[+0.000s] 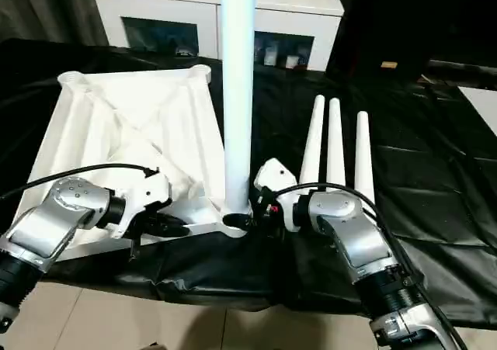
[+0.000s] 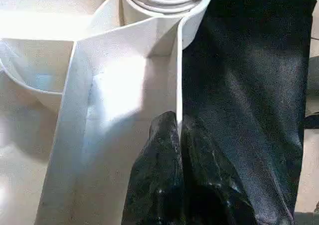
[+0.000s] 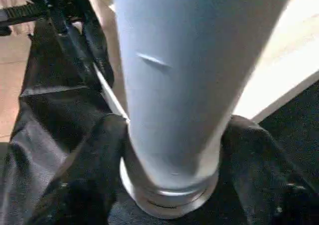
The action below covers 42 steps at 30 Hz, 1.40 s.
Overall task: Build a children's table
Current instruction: Rotate leg to tighten
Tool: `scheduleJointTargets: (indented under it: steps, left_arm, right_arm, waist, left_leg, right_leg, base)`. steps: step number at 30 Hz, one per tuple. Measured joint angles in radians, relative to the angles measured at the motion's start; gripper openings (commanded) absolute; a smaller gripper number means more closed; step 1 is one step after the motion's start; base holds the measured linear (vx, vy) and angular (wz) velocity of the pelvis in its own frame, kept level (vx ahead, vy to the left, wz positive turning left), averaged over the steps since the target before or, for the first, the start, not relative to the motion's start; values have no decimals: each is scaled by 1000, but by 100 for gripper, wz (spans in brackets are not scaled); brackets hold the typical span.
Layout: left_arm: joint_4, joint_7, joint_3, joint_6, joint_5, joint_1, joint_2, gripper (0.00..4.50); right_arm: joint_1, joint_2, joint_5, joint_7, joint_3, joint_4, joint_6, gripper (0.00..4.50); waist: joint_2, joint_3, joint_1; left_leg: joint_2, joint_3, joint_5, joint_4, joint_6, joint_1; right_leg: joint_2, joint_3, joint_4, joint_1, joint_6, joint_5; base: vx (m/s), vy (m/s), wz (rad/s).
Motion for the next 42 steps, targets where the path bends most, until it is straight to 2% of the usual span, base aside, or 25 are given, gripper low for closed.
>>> scheduleJointTargets:
  steps: [6, 9, 12, 16, 19, 22, 24, 27, 28, 30, 32, 33, 34, 39, 42]
  left_arm:
    - [0, 1, -1, 1, 3, 0, 0, 0]
    - [5, 28, 0, 1, 12, 0, -11, 0]
    - [38, 103, 16, 9, 32, -12, -52, 0]
    - [145, 321, 60, 81, 49, -70, -211, 0]
    - [193, 456, 78, 135, 51, -103, -307, 0]
    - [235, 565, 96, 141, 67, -123, -376, 0]
    - [251, 599, 98, 141, 76, -135, -400, 0]
    - [252, 603, 98, 137, 77, -135, -405, 0]
    - [252, 603, 95, 134, 77, -135, -404, 0]
    - [252, 603, 93, 128, 81, -135, -397, 0]
    - [252, 602, 92, 112, 95, -135, -366, 0]
    - [251, 602, 92, 108, 97, -135, -358, 0]
    - [249, 601, 93, 107, 99, -135, -349, 0]
    - [191, 519, 75, 100, 96, -111, -290, 0]
    - [125, 420, 53, 88, 79, -78, -224, 0]
  right_arm:
    - [0, 3, 2, -4, -1, 0, 8, 258]
    - [-3, 35, -4, -55, -11, 25, 17, 254]
    - [-21, 86, -13, -161, -42, 81, 23, 254]
    - [-96, 224, -44, -445, -135, 214, 63, 252]
    - [-144, 301, -56, -643, -180, 289, 73, 251]
    - [-194, 383, -70, -813, -230, 376, 45, 251]
    - [-214, 398, -80, -865, -236, 409, 29, 251]
    - [-216, 408, -88, -872, -237, 426, -1, 251]
    - [-214, 409, -90, -872, -237, 427, -10, 307]
    - [-206, 413, -90, -857, -237, 422, -24, 321]
    - [-193, 423, -89, -825, -235, 410, -36, 327]
    - [-189, 422, -89, -803, -231, 402, -36, 357]
    - [-186, 421, -88, -780, -222, 396, -35, 365]
    - [-152, 320, -90, -657, -156, 313, -2, 370]
    - [-102, 219, -85, -504, -126, 220, 16, 370]
  waist:
    - [-1, 0, 0]
    - [-2, -1, -2]
    - [-2, -2, -12]
    - [-2, -2, -27]
    - [-3, -2, -34]
    - [-3, -2, -38]
    - [-3, -2, -37]
    - [-3, -3, -37]
    - [-3, -3, -37]
    - [-3, -3, -40]
    - [-3, -3, -52]
    - [-3, -3, -56]
    - [-3, -3, -59]
    - [-2, -1, -53]
    - [-1, -1, -42]
  left_leg:
    - [0, 0, 0, 0, 0, 0]
    - [0, 0, 0, 0, -1, 1]
    - [0, 0, 1, 0, -3, 3]
    - [0, -1, 2, 0, -4, 2]
    - [0, -1, 3, 0, -5, 1]
    - [0, -2, 3, 0, -5, 2]
    - [0, -2, 3, 0, -5, 2]
    - [0, -2, 3, -1, -5, 1]
    - [0, -1, 3, -1, -5, 1]
    - [0, -1, 3, -1, -5, 1]
    - [0, -1, 3, -1, -5, 1]
    - [0, -1, 3, -1, -5, 1]
    - [0, -2, 3, -1, -5, 1]
    - [0, -3, 3, -2, -5, -2]
    - [0, -3, 3, -2, -4, -3]
  right_leg:
    - [0, 0, 0, 1, 0, 0]
    - [0, 0, 1, 4, 0, 0]
    - [0, 0, 0, 5, 2, 2]
    - [0, 0, 0, 4, 5, 4]
    - [0, 0, -1, 4, 6, 5]
    - [0, 0, 0, 4, 6, 7]
    - [0, 0, -1, 4, 7, 8]
    - [0, 0, -2, 4, 7, 8]
    - [0, 0, -2, 4, 7, 8]
    - [0, 0, -3, 4, 7, 8]
    - [0, 0, -2, 3, 8, 8]
    - [0, 0, -2, 2, 8, 9]
    - [1, -1, -2, 1, 8, 9]
    - [1, -1, -3, -2, 6, 10]
    - [1, -1, -4, -2, 5, 7]
  base:
    - [0, 0, 0]
    - [0, 0, 0]
    - [0, 0, 0]
    - [0, 0, 0]
    - [0, 0, 0]
    - [0, 0, 0]
    - [0, 0, 0]
    - [0, 0, 0]
    - [0, 0, 0]
    - [0, 0, 0]
    - [0, 0, 0]
    - [0, 0, 0]
    - [0, 0, 0]
    - [0, 0, 0]
    - [0, 0, 0]
